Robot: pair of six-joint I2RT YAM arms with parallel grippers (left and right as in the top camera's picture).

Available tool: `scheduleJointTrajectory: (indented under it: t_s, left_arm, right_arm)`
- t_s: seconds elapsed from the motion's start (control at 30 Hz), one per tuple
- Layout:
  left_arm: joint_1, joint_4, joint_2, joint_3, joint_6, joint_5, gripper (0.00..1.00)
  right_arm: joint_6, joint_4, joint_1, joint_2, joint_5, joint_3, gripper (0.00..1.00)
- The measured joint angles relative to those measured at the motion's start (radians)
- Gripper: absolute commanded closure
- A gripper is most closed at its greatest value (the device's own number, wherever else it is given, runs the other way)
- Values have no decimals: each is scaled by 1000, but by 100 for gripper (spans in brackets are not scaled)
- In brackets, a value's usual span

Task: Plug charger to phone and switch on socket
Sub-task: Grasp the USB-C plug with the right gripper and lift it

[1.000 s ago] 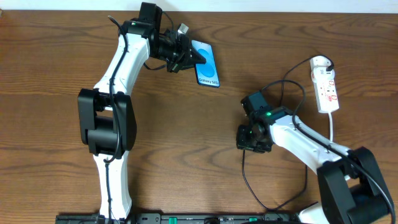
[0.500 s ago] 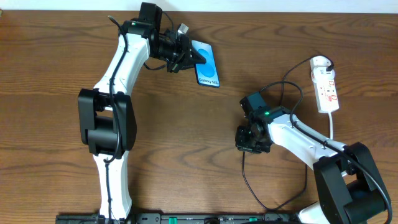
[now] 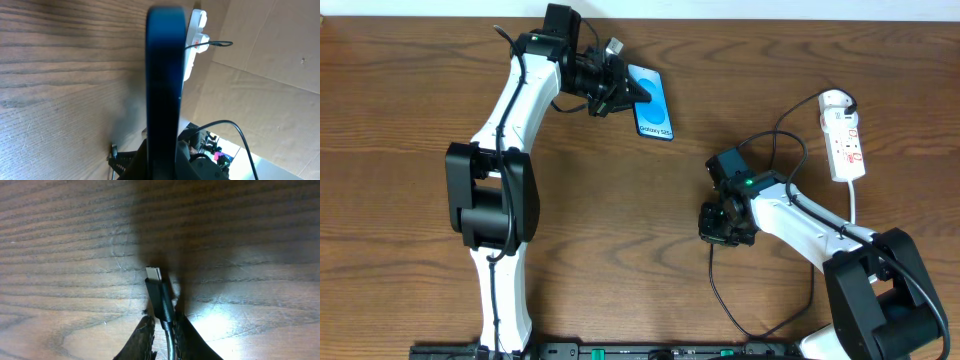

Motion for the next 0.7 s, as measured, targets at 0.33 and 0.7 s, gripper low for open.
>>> scheduleJointTrajectory:
  t_s: [0.33,0.7]
  left_arm:
    - [0,0,0,0,0,0,93]
    - [0,4,0,0,0,5,93]
  right_arm:
    - [1,0,0,2,2,0,93]
    - [-10,0,0,2,-2,0,98]
